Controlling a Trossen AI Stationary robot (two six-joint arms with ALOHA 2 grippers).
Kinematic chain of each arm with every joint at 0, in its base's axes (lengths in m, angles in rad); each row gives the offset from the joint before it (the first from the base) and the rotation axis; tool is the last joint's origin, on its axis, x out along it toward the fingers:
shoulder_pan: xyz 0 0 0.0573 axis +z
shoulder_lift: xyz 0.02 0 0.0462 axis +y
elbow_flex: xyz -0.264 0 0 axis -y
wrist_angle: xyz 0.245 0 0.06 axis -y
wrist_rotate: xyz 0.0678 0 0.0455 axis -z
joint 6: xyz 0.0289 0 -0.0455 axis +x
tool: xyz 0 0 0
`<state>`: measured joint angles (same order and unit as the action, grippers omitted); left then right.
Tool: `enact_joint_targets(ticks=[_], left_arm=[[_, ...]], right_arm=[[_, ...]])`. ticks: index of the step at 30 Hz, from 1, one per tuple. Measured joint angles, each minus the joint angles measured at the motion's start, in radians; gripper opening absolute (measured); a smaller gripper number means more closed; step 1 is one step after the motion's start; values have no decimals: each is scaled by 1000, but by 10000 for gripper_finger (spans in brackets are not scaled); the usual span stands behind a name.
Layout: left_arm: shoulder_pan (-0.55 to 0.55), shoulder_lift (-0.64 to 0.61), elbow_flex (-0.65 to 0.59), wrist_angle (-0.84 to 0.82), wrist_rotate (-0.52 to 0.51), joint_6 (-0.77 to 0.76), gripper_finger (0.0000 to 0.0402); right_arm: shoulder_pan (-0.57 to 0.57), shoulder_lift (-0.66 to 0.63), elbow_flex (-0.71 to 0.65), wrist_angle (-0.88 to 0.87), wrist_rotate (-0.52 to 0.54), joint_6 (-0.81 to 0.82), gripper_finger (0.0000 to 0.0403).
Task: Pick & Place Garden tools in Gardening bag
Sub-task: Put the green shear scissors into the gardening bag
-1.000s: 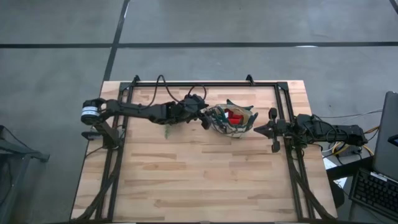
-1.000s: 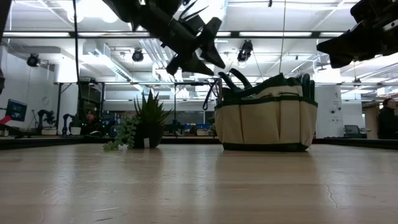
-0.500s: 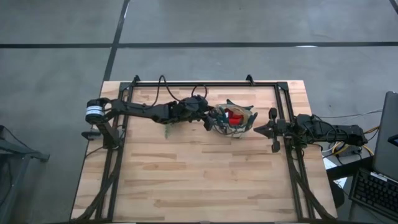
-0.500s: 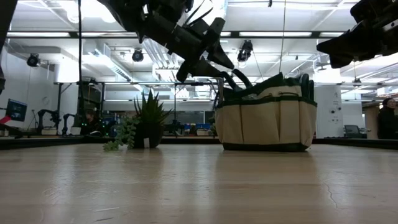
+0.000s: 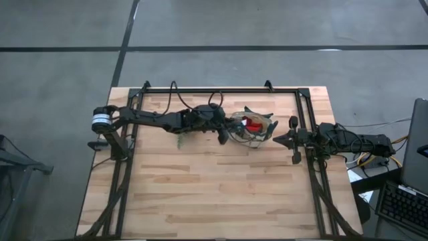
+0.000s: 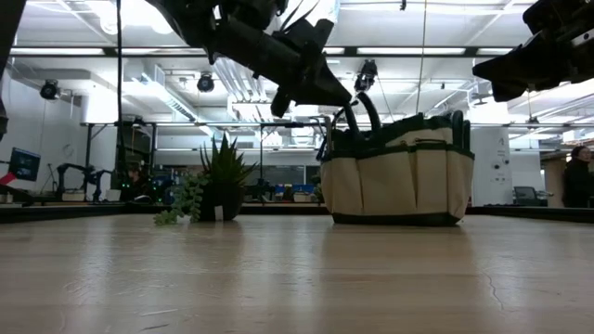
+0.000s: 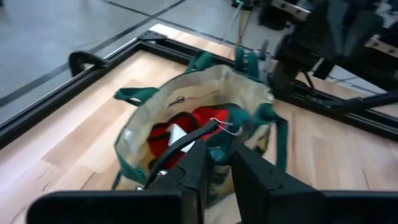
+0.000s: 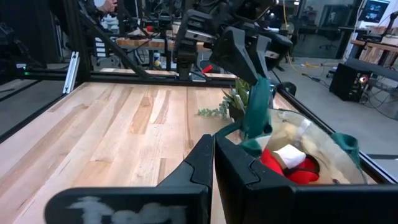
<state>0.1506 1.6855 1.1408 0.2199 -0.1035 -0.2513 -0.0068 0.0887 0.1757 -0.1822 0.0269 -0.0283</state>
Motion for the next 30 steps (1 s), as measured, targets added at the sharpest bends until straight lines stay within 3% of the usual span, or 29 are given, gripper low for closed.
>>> enact_joint_targets(ticks=[14,30], left_arm=[[1,6,0,18,58,76,48],[1,29,2,77,-49,40,49]], right_arm=[[0,0,0,0,0,1,8],[0,0,0,0,0,-1,8]])
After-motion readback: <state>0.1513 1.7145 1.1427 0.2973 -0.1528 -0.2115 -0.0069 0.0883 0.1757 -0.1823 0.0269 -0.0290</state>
